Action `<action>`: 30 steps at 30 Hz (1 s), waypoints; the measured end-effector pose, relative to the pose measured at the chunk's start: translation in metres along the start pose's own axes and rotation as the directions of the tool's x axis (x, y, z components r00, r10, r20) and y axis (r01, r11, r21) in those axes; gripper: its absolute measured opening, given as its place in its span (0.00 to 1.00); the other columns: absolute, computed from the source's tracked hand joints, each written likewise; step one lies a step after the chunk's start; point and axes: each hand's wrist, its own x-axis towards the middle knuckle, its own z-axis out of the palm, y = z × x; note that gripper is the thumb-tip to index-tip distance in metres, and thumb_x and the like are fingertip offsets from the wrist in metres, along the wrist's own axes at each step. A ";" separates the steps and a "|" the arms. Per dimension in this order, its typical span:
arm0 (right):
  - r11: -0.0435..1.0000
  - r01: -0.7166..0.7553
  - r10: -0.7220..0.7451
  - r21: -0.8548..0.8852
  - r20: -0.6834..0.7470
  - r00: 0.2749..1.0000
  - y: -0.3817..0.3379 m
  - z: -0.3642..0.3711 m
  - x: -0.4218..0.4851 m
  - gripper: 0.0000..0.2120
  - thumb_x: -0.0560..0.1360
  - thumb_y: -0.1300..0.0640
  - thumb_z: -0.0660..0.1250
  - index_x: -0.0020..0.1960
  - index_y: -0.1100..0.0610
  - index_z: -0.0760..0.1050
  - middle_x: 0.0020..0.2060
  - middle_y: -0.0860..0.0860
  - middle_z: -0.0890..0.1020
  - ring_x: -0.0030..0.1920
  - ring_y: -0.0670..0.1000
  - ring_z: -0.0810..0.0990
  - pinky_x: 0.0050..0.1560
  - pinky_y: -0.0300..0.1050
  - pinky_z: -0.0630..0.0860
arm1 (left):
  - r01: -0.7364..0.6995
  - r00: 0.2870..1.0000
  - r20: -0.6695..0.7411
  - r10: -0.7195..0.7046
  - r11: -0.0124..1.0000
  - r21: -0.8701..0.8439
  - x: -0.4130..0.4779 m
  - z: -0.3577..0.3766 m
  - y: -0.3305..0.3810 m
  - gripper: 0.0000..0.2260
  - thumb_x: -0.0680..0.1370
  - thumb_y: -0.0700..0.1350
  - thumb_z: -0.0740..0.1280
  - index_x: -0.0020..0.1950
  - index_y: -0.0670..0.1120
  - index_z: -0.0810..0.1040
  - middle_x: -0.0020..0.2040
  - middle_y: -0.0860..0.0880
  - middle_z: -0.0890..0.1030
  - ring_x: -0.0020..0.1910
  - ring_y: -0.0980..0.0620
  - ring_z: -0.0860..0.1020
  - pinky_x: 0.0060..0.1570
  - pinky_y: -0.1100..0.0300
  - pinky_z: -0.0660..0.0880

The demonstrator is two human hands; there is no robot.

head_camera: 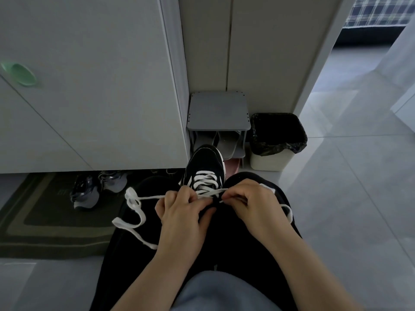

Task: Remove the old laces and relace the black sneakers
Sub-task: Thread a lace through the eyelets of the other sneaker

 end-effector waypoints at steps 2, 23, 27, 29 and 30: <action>1.000 0.013 -0.012 -0.017 0.024 1.000 0.000 -0.001 0.000 0.07 0.75 0.61 0.67 0.47 0.53 0.83 0.43 0.43 0.77 0.45 0.41 0.77 0.49 0.29 0.71 | -0.003 1.000 -0.013 0.003 1.000 -0.014 0.000 0.002 0.000 0.08 0.70 0.54 0.66 0.44 0.57 0.82 0.39 0.58 0.68 0.42 0.60 0.59 0.50 0.61 0.53; 0.937 0.042 -0.027 -0.348 0.046 0.999 0.003 -0.013 0.021 0.05 0.75 0.54 0.67 0.49 0.50 0.81 0.44 0.45 0.81 0.49 0.48 0.74 0.50 0.41 0.69 | 0.349 0.917 0.312 -0.247 0.121 -0.929 -0.004 -0.067 0.012 0.08 0.77 0.42 0.61 0.39 0.42 0.71 0.41 0.44 0.82 0.45 0.47 0.81 0.49 0.56 0.77; 0.985 -0.049 0.079 -0.168 0.178 0.981 -0.005 -0.043 0.027 0.05 0.75 0.54 0.67 0.46 0.47 0.81 0.37 0.41 0.81 0.40 0.40 0.78 0.42 0.33 0.70 | 0.379 0.886 0.338 -0.317 0.078 -0.922 0.004 -0.081 0.004 0.14 0.80 0.38 0.55 0.35 0.46 0.69 0.26 0.49 0.65 0.24 0.53 0.61 0.22 0.65 0.65; 0.947 -0.057 0.098 -0.315 0.115 0.989 -0.003 -0.058 0.028 0.05 0.75 0.54 0.67 0.46 0.47 0.81 0.39 0.42 0.82 0.42 0.43 0.79 0.45 0.40 0.75 | 0.397 0.908 0.276 -0.317 0.432 -0.810 0.008 -0.082 -0.007 0.15 0.81 0.38 0.54 0.39 0.49 0.71 0.25 0.51 0.64 0.23 0.53 0.59 0.22 0.65 0.60; 0.912 -0.064 0.089 -0.405 0.043 0.995 -0.002 -0.065 0.028 0.06 0.75 0.54 0.66 0.46 0.47 0.81 0.40 0.44 0.82 0.43 0.46 0.79 0.46 0.44 0.76 | 0.353 0.935 0.241 -0.259 0.638 -0.684 0.010 -0.082 -0.011 0.12 0.81 0.40 0.56 0.41 0.52 0.73 0.26 0.50 0.68 0.24 0.51 0.63 0.23 0.65 0.63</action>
